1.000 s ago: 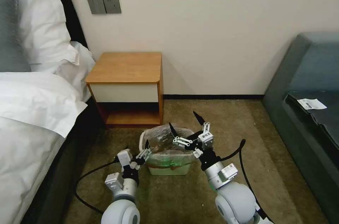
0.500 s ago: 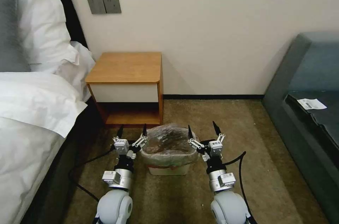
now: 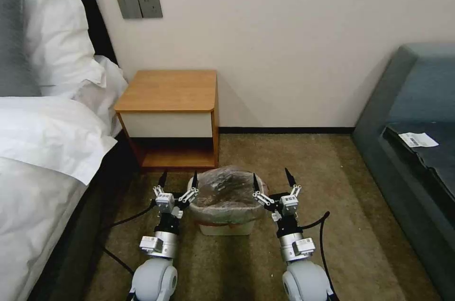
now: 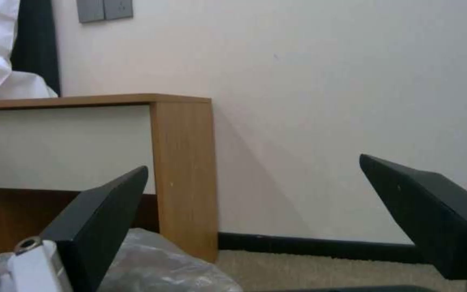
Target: Pick up the garbage bag from the table and place it over the trash can.
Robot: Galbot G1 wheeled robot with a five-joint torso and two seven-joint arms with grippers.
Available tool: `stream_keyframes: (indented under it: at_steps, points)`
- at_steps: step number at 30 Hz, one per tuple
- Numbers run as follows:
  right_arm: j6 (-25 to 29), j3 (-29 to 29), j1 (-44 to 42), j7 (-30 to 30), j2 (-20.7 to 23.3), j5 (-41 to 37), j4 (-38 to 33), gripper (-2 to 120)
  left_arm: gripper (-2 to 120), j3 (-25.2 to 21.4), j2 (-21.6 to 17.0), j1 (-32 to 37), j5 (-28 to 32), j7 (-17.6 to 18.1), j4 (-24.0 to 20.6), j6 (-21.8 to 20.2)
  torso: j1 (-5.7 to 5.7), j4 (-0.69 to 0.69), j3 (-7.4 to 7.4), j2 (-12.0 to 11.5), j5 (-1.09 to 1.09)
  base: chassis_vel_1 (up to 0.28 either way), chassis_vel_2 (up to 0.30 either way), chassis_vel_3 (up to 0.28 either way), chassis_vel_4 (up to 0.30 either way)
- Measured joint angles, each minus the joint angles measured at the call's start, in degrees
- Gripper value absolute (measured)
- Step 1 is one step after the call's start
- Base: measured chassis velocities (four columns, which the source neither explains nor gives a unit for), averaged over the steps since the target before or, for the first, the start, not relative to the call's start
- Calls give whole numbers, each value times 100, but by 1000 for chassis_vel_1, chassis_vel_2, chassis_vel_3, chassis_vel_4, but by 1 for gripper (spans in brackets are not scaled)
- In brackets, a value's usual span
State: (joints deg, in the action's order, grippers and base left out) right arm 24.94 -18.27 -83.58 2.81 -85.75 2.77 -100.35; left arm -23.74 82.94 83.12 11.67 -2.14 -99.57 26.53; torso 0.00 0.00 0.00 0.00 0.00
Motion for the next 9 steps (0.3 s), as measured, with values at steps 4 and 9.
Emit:
stream_keyframes:
  at_steps: [4, 9]
  points:
    - [0, 1, 0, -2, 3, -4, -2, 100, 96, 0, 2, 3, 2, 5, -4, -7, 0, 0, 0, 0, 0, 0, 0, 0, 0]
    - [-8, 3, 0, -2, 6, -8, -13, 100, 96, 1, 5, 6, 7, 16, -15, -22, 0, 0, 0, 0, 0, 0, 0, 0, 0]
